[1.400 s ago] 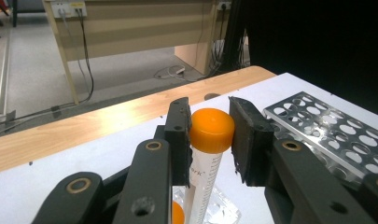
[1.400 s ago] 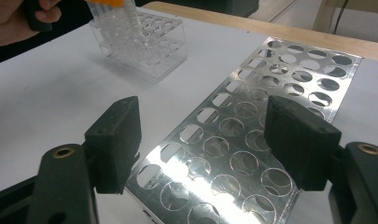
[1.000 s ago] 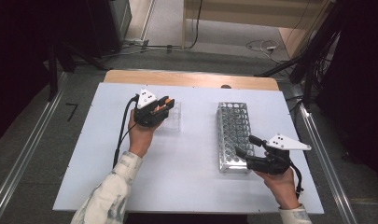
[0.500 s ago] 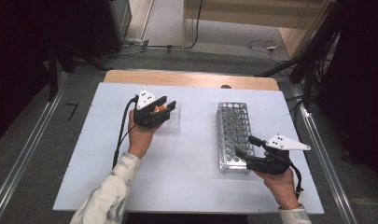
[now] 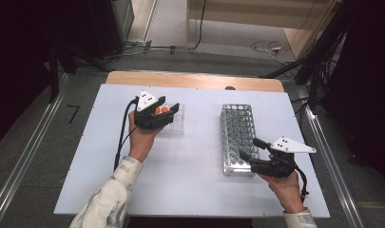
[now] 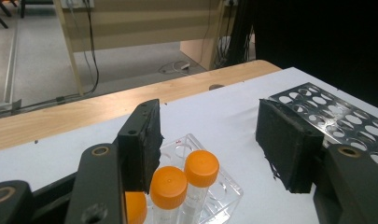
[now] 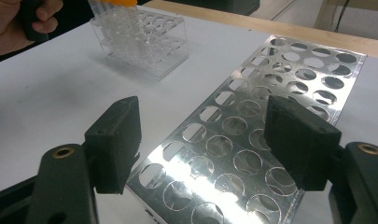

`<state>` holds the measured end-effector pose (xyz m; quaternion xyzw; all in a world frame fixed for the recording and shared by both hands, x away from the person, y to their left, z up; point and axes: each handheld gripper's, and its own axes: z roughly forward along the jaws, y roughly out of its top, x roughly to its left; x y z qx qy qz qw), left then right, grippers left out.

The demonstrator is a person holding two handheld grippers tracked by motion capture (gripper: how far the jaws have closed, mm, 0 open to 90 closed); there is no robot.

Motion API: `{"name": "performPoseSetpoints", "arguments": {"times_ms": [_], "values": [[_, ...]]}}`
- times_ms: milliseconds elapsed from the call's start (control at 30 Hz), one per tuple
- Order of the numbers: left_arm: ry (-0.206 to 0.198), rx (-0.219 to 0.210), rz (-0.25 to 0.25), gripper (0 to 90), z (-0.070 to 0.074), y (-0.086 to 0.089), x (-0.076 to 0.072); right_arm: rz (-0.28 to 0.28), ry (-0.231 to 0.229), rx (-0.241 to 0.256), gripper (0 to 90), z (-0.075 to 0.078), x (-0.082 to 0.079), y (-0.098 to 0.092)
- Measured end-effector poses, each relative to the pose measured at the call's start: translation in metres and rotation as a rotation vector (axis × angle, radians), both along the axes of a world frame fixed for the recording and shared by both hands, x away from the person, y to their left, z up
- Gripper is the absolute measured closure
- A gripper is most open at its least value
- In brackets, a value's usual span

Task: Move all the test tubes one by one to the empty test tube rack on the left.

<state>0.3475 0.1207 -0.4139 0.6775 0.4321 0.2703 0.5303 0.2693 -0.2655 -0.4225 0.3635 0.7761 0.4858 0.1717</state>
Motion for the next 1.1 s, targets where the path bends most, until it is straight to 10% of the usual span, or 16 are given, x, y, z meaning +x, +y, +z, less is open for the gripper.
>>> {"name": "performPoseSetpoints", "arguments": {"times_ms": [1100], "values": [[0.004, 0.006, -0.01, 19.6, 0.005, -0.005, -0.033, -0.045, 0.006, -0.007, 18.8, -0.004, 0.003, -0.002]]}}
